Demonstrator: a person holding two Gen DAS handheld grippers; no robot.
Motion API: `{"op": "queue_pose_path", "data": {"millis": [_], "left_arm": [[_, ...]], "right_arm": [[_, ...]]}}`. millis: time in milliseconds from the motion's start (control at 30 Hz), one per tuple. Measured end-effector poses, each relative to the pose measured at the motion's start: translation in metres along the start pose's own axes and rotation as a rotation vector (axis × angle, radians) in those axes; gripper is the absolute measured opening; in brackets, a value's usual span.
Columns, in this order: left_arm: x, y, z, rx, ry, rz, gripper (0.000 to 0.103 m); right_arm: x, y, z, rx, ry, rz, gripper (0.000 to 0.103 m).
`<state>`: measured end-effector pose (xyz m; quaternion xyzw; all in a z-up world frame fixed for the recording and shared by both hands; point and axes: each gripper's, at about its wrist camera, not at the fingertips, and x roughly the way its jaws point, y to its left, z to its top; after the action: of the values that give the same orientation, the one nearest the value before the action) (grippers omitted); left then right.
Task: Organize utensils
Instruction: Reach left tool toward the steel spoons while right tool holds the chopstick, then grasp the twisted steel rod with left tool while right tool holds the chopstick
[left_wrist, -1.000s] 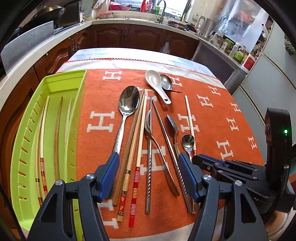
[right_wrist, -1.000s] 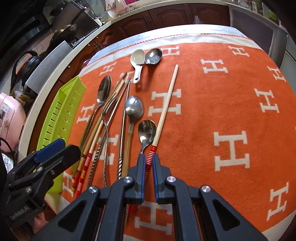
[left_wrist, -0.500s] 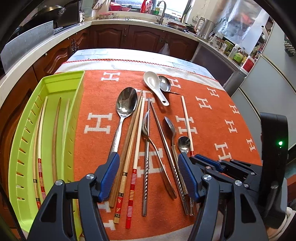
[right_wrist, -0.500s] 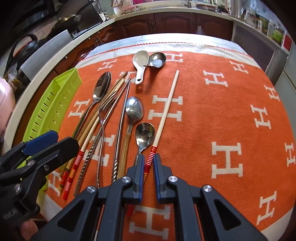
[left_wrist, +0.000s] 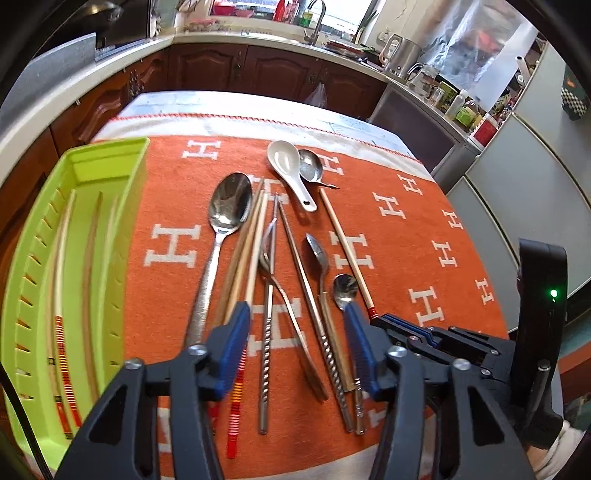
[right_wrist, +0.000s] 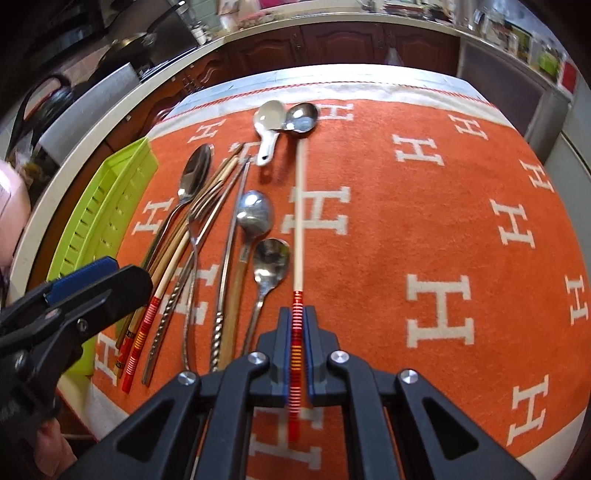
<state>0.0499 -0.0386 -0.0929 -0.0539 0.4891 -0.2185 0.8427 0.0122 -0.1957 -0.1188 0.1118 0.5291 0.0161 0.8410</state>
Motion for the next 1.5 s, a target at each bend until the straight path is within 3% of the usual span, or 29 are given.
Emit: {"op": "queue_pose_path", "data": {"millis": [133,400,767,1100,1167,1333,1467,1500], "left_arm": [[0.015,-0.003,0.005,-0.023,0.039,-0.024,0.015],[0.046,-0.019,0.007,-0.030,0.112,-0.001,0.010],[0.058,-0.018,-0.003,-0.081,0.143,0.065,0.010],[0.059,-0.039,-0.009,0.023,0.128,0.214,0.011],[0.059,-0.044,-0.011,0.043,0.116,0.234,0.014],[0.064,-0.063,-0.016,0.120,0.103,0.265,0.038],[0.061,-0.062,-0.018,0.111,0.081,0.259,0.036],[0.059,-0.060,-0.018,0.108,0.073,0.265,0.023]], "right_arm": [[-0.004,-0.014,-0.001,0.052,-0.009,0.009,0.005],[-0.010,-0.030,-0.007,0.100,-0.016,0.042,0.005],[-0.012,-0.036,-0.009,0.108,-0.016,0.066,0.005],[-0.014,-0.040,-0.012,0.100,-0.022,0.058,0.005],[-0.014,-0.041,-0.012,0.102,-0.021,0.062,0.005],[-0.015,-0.041,-0.011,0.101,-0.015,0.069,0.006],[-0.014,-0.042,-0.009,0.098,-0.010,0.067,0.006],[-0.014,-0.041,-0.009,0.087,-0.011,0.060,0.006]]}}
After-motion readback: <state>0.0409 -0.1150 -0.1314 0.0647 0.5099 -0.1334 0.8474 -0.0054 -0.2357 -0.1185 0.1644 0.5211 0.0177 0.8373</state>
